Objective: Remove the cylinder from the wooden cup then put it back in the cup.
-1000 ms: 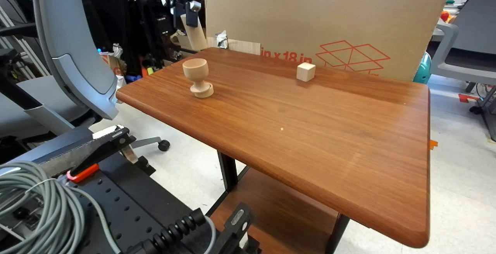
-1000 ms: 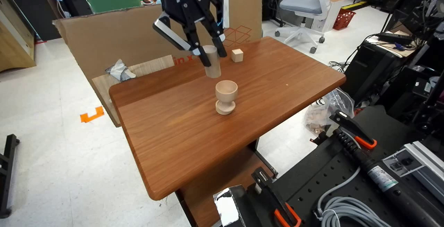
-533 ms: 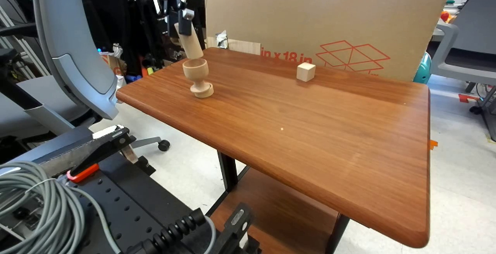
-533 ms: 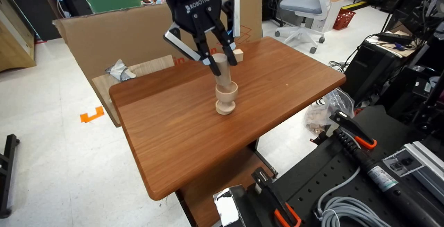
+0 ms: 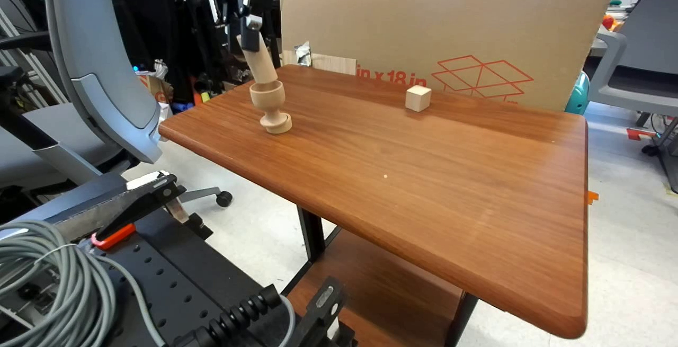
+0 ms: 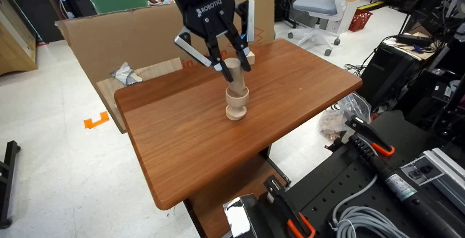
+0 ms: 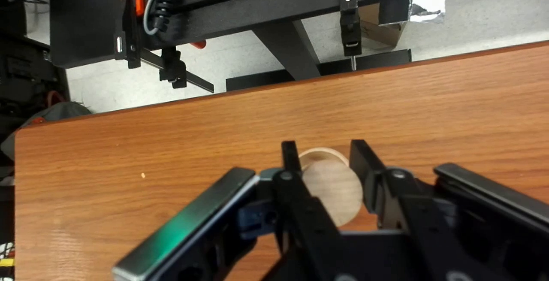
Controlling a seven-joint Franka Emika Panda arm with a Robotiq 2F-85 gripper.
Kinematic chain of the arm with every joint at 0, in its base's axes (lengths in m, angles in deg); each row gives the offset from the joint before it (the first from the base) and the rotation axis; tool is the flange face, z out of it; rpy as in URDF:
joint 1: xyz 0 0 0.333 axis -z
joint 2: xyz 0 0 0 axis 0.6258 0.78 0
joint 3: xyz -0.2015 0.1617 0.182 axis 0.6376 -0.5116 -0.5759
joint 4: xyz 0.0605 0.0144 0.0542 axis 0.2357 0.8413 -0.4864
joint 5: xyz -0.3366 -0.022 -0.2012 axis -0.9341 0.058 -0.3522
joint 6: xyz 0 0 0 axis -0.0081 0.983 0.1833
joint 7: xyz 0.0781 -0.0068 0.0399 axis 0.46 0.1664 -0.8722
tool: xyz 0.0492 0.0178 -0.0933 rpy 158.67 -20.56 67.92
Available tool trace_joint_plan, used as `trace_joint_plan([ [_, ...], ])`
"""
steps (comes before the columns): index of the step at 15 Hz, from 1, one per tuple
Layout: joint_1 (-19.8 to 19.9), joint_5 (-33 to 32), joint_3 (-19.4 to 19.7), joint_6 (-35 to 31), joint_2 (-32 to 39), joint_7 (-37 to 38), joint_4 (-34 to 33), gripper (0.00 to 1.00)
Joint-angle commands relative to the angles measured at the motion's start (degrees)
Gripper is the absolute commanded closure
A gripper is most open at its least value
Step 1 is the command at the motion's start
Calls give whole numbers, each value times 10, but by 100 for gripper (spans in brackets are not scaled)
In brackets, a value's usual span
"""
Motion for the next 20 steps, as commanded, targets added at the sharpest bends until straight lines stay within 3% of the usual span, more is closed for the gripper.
trace_joint_plan([
  [1, -2, -8, 3, -22, -1, 15, 2, 90],
  [20, -4, 3, 1, -16, 12, 39, -1, 90],
])
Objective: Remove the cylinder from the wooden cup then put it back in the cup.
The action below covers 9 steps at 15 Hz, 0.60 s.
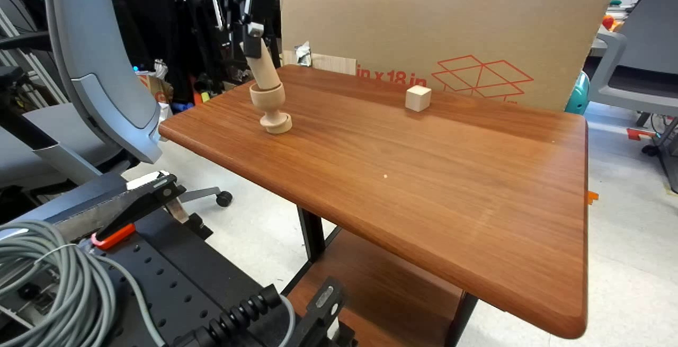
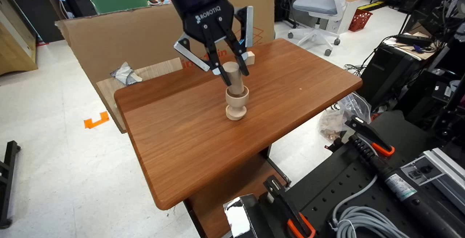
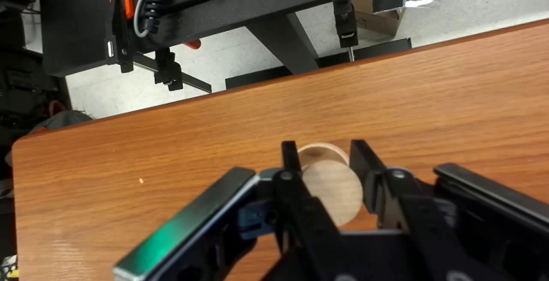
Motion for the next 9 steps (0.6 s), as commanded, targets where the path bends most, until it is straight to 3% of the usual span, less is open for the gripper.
trace_joint_plan([
  [1, -4, 2, 0, -3, 3, 6, -1, 90],
  [8, -4, 7, -1, -4, 6, 6, -1, 90],
  [9, -3, 11, -2, -8, 6, 8, -1, 40],
])
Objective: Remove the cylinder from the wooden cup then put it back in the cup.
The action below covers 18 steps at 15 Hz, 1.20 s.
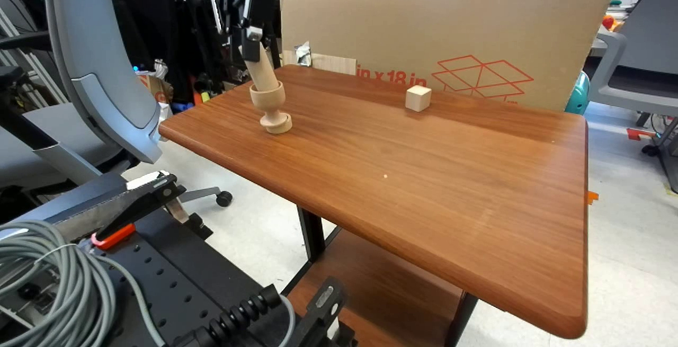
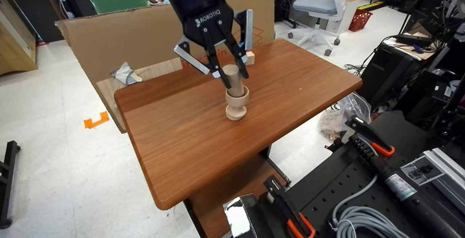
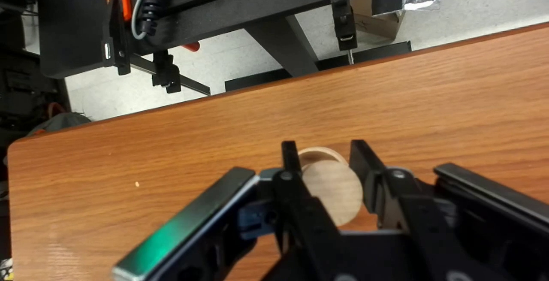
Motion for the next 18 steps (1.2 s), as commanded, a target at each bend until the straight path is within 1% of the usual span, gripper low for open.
trace_joint_plan([
  [1, -3, 10, 0, -8, -2, 8, 6, 38],
  [3, -3, 10, 0, -10, -3, 9, 7, 26],
  [4, -3, 10, 0, -10, -3, 9, 7, 18],
  [5, -3, 10, 0, -11, -5, 9, 8, 12],
  [6, -3, 11, 0, -12, -8, 8, 9, 3],
  [8, -1, 14, -2, -15, -17, 5, 13, 0],
  [11, 9, 44, -9, -40, -63, -14, 24, 0],
  [14, 15, 60, -8, -68, -108, -26, 33, 0],
  [17, 31, 68, -5, -68, -144, -59, 27, 0],
  [18, 19, 53, -7, -48, -109, -32, 0, 0],
])
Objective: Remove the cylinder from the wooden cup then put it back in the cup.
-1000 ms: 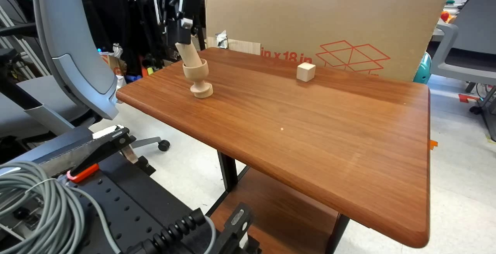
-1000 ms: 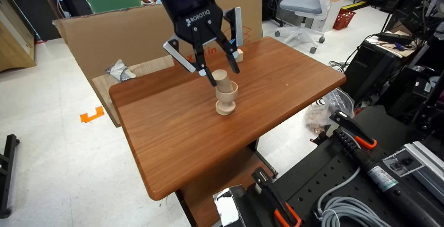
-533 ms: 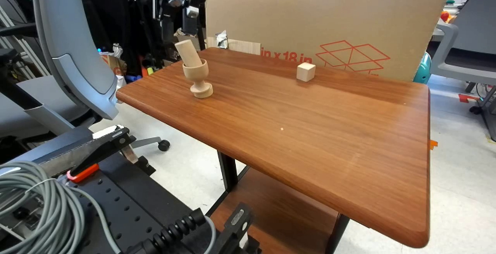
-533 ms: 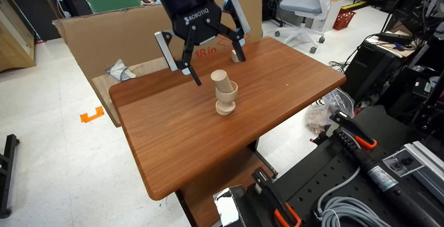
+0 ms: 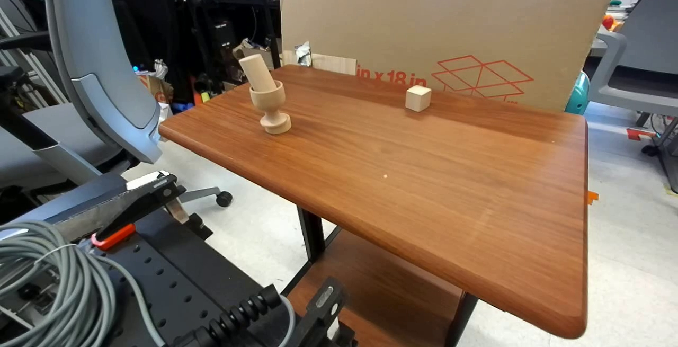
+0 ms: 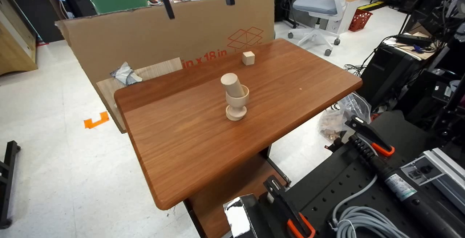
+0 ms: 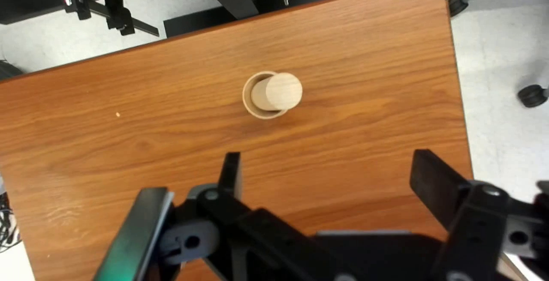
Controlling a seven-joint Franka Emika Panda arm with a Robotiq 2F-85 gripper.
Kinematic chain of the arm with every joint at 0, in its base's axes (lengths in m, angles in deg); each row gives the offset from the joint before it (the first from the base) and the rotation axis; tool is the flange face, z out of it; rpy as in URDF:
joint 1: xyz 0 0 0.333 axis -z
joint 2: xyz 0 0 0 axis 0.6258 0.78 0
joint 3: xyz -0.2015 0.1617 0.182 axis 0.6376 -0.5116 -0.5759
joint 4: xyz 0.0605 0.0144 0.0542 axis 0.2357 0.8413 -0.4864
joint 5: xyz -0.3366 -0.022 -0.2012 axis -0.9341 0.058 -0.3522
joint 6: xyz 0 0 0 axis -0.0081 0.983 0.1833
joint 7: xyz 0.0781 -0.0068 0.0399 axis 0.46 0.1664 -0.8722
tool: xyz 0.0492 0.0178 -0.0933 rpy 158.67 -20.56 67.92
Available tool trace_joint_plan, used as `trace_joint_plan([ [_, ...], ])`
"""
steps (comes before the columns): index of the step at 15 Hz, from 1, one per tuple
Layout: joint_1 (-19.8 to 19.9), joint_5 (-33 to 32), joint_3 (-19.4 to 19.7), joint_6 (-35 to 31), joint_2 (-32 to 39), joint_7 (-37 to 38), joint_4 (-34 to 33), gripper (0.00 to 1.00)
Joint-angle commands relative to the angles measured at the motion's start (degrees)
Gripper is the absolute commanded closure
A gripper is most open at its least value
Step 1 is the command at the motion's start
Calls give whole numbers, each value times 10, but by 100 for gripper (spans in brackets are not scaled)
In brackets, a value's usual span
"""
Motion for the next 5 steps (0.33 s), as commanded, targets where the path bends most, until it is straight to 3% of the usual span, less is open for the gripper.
trace_joint_plan([
  [1, 9, -1, -6, 3, -8, -1, -2, 0],
  [5, 7, -1, -7, 3, 1, -1, -1, 0],
])
